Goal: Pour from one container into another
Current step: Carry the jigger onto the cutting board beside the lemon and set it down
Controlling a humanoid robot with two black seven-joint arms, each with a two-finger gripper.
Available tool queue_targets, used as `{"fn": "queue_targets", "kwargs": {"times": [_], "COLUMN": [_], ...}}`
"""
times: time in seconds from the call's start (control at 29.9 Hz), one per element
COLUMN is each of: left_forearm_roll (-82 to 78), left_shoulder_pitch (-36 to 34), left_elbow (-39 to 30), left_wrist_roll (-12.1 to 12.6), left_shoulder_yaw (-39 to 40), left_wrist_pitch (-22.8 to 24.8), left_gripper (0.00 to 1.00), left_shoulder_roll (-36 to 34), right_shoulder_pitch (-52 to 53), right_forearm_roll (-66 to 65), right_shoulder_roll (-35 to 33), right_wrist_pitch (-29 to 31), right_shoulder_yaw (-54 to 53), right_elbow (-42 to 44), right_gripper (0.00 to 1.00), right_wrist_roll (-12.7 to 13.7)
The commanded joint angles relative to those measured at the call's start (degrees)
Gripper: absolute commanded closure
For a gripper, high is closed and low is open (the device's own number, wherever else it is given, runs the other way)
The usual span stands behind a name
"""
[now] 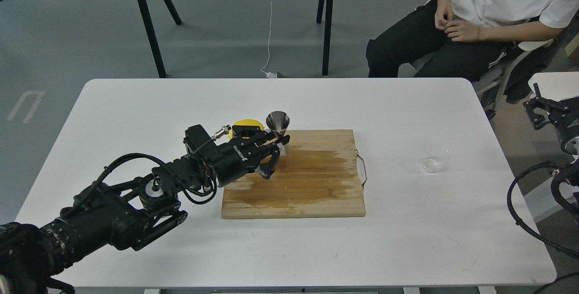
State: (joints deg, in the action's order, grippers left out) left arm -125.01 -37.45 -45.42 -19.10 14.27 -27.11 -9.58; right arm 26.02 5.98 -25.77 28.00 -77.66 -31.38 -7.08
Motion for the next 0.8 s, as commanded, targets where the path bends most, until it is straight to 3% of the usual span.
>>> {"fn": "queue_targets", "kwargs": {"times": [0.0,0.17,0.37,0.57,0.77], "left_forearm_roll": [0.0,0.0,0.0,0.0,0.0], "left_shoulder_pitch": [0.3,0.1,-0.3,-0.3,0.1], "left_elbow": [7.3,12.3,12.5,12.5,12.5], "left_wrist_roll": [0.6,0.8,1.1,4.1,4.2], "left_shoulder_yaw": [-1.8,-2.1,-2.1,-2.1,-2.1], "left_wrist_pitch": [0.0,-0.1,-0.1,-0.1,-0.1], "left_gripper": [0.93,0.92,0.9,0.83,0.82], "left_shoulder_roll": [5.8,8.6,9.2,9.0,8.5], "right_shoulder_pitch": [-0.4,-0.4,-0.4,-0.6,-0.7], "right_forearm_roll": [0.0,0.0,0.0,0.0,0.0], "right_shoulder_roll": [-0.1,-0.9,-0.9,-0.9,-0.9], "right_wrist_pitch": [0.0,0.0,0.0,0.0,0.0], "right_shoulder_yaw": [0.0,0.0,0.0,0.1,0.0], "right_elbow": [0.0,0.0,0.0,0.0,0.0], "right_gripper": [0.0,0.0,0.0,0.0,0.0], "right_wrist_roll": [-0.5,-0.7,-0.7,-0.7,-0.7]}}
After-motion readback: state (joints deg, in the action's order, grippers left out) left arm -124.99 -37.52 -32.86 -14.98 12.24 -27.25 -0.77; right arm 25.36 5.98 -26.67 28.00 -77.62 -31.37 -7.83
